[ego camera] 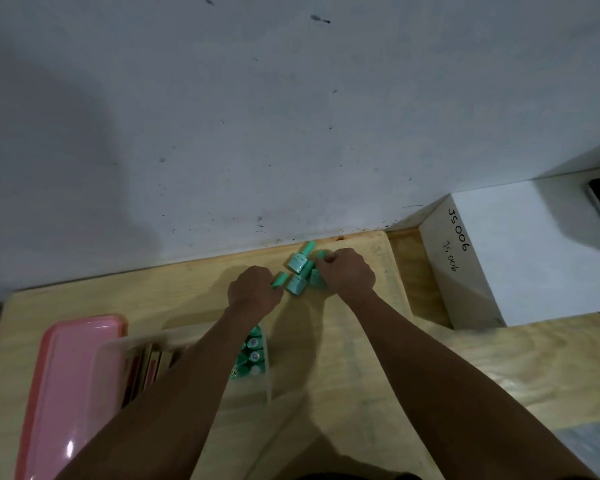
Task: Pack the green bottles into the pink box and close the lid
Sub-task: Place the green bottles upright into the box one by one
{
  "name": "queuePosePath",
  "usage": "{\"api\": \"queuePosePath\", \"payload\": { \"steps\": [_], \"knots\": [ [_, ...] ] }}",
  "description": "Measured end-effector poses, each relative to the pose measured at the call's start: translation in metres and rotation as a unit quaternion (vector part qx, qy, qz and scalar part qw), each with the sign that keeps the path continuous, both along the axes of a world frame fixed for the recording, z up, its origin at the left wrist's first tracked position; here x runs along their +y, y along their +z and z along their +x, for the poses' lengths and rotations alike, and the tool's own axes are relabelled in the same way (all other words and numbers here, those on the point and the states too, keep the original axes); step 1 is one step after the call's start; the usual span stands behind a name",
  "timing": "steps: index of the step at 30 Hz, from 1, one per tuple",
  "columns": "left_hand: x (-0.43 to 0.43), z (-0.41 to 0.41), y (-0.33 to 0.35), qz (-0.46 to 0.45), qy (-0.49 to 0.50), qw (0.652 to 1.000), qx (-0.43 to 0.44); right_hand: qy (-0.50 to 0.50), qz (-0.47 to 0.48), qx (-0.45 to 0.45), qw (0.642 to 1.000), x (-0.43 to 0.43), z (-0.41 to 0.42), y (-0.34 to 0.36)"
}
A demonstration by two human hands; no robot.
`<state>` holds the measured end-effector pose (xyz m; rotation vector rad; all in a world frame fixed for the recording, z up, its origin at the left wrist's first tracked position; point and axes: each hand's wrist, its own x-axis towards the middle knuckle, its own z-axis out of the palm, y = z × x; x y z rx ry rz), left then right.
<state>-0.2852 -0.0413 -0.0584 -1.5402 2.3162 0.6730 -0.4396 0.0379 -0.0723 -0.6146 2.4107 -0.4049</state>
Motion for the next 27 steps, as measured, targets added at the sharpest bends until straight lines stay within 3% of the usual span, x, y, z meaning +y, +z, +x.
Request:
{"api": "queuePosePath", "payload": {
  "steps": [6, 18, 23, 27],
  "knots": [
    [-0.002, 0.010, -0.002, 0.023, 0.027, 0.995, 0.094, -0.020, -0.016, -0.012, 1.000, 0.008, 0.006, 0.005],
    [0.009, 0.058, 0.057, 0.011, 0.104, 0.926, 0.362, -0.132, -0.299, -0.044, 0.944, 0.071, 0.050, 0.063],
    [0.024, 0.094, 0.075, 0.037, 0.126, 0.901, 0.413, -0.161, -0.356, -0.097, 0.916, 0.086, 0.093, 0.085],
    [0.037, 0.130, 0.080, 0.072, 0.144, 0.884, 0.438, -0.130, -0.369, -0.106, 0.914, 0.096, 0.128, 0.094]
  ]
}}
